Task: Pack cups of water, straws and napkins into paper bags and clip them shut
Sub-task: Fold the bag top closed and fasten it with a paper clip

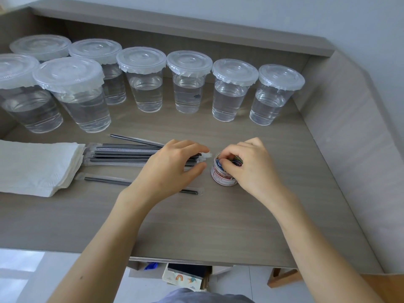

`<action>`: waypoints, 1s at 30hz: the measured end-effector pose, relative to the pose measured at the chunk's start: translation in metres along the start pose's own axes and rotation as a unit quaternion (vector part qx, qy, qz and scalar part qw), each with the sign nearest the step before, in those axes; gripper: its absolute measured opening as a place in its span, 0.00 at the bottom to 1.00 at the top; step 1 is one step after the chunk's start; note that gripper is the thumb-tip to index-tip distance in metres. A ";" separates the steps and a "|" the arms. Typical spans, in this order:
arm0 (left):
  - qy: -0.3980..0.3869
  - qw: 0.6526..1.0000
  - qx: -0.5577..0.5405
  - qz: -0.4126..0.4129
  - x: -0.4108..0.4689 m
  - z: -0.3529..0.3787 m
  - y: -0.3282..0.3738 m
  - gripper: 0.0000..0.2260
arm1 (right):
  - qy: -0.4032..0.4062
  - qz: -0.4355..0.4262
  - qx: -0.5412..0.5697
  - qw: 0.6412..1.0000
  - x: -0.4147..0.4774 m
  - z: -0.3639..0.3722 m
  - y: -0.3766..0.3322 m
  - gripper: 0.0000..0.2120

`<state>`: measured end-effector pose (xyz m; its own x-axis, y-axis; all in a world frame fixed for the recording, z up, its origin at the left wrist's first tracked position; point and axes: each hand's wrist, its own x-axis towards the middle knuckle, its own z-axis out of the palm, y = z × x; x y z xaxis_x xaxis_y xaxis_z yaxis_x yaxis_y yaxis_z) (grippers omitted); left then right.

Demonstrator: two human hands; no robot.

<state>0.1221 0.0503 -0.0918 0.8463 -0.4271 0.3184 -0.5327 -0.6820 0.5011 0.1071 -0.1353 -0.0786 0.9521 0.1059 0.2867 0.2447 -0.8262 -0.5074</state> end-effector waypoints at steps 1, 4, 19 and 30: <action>0.000 1.000 -0.001 -0.001 -0.001 0.000 -0.001 0.22 | 0.004 0.005 0.015 1.000 0.000 -0.001 0.000 0.02; 0.004 1.000 -0.001 0.002 -0.003 -0.001 -0.003 0.21 | 0.024 0.027 0.064 0.997 -0.001 -0.004 0.002 0.05; 0.038 0.999 -0.025 0.029 -0.020 -0.007 0.005 0.19 | 0.184 0.009 0.116 0.976 -0.019 -0.008 0.006 0.06; 0.032 0.996 -0.036 0.074 -0.048 0.000 0.040 0.12 | 0.143 0.076 0.145 0.976 -0.072 -0.026 0.012 0.09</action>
<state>0.0599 0.0434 -0.0866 0.7582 -0.4788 0.4425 -0.6519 -0.5698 0.5004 0.0370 -0.1668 -0.0844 0.9017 -0.1989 0.3839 0.1852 -0.6246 -0.7587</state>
